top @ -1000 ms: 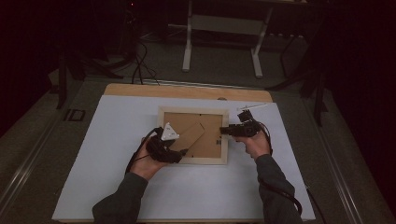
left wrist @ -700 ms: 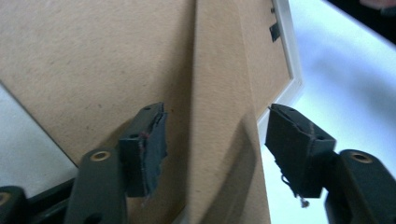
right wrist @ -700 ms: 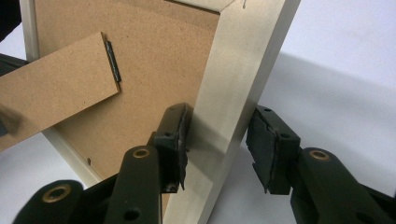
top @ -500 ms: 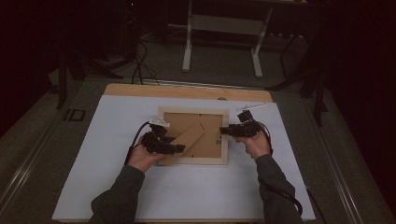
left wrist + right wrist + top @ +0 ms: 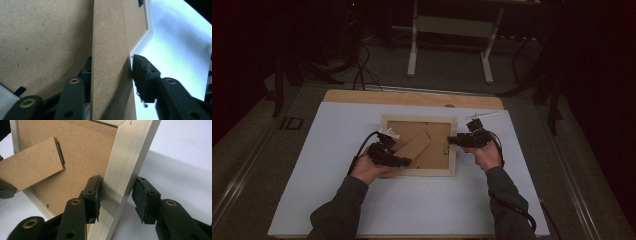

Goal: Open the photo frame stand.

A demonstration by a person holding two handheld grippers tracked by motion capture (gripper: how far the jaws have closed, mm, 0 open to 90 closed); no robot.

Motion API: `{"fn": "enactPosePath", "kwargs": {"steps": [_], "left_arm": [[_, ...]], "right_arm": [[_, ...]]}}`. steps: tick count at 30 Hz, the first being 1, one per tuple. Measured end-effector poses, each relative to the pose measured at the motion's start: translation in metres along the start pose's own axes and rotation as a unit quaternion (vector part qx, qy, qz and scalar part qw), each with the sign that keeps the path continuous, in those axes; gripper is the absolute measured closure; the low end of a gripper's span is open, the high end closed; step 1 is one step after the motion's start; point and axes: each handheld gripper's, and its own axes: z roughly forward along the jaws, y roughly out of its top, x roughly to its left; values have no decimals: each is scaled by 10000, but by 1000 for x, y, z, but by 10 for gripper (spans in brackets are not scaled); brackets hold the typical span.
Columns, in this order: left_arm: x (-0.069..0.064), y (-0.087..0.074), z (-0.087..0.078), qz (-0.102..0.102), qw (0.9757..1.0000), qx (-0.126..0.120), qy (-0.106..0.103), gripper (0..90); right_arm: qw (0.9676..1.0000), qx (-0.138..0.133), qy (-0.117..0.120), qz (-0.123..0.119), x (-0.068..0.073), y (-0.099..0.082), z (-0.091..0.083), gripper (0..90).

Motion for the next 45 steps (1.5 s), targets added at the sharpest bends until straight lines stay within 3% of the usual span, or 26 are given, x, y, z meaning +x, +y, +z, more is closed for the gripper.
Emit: {"fn": "enactPosePath", "kwargs": {"steps": [25, 36, 40, 45], "left_arm": [[-14, 3, 2, 552, 9979, -7, 324, 646], [-16, 2, 2, 689, 9968, -45, 390, 646], [-15, 3, 2, 700, 9967, -53, 406, 646], [-11, 3, 0, 645, 9966, -92, 503, 657]], "right_arm": [[9998, -114, -25, -187, 1, 3, -9, 582], [9993, 19, 376, -85, -3, 2, -1, 498], [9993, -6, 373, -95, -3, 2, -2, 512], [9993, -168, 260, -231, 0, 2, -9, 595]]}}
